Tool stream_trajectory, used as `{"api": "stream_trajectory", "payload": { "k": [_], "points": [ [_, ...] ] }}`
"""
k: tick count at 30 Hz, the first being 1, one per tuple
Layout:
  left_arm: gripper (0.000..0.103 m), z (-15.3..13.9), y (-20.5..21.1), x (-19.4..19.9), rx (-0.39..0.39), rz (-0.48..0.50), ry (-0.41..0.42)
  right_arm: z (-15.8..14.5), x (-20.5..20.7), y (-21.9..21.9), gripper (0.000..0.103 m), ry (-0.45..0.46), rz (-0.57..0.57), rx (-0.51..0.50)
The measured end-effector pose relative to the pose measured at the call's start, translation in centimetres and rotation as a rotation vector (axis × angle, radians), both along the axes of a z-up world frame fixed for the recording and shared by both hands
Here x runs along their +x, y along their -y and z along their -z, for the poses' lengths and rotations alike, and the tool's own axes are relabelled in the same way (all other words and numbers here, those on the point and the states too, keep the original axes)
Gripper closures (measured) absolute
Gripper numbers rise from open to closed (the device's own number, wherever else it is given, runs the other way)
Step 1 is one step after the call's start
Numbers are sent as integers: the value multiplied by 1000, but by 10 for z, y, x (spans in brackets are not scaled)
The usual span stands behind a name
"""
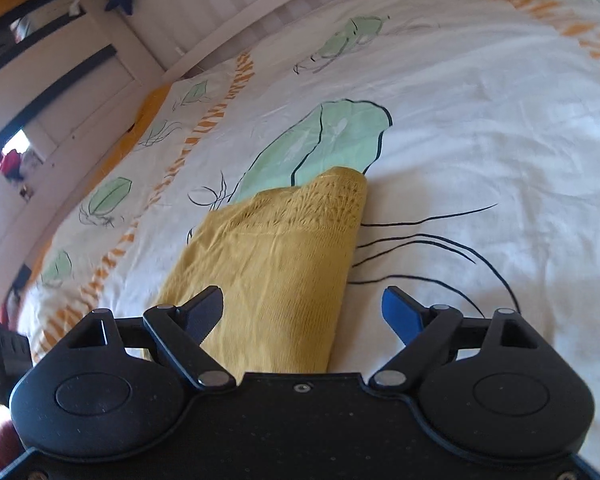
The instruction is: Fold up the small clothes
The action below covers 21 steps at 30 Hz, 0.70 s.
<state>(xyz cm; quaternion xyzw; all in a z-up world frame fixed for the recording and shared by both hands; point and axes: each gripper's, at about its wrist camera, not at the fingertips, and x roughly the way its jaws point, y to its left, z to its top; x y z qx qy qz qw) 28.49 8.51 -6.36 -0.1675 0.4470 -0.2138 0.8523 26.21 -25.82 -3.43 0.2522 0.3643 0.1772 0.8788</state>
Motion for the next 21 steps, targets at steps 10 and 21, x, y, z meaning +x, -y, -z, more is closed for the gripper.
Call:
{"api": "stream_trajectory", "payload": {
  "k": [10,21],
  "points": [
    [12,10,22,27,-88,68,0,26,37,-10,13,-27,-60,72],
    [77,14,23,33,-137,91,-46,24,58,-17,27,-35,-100,90]
  ]
}}
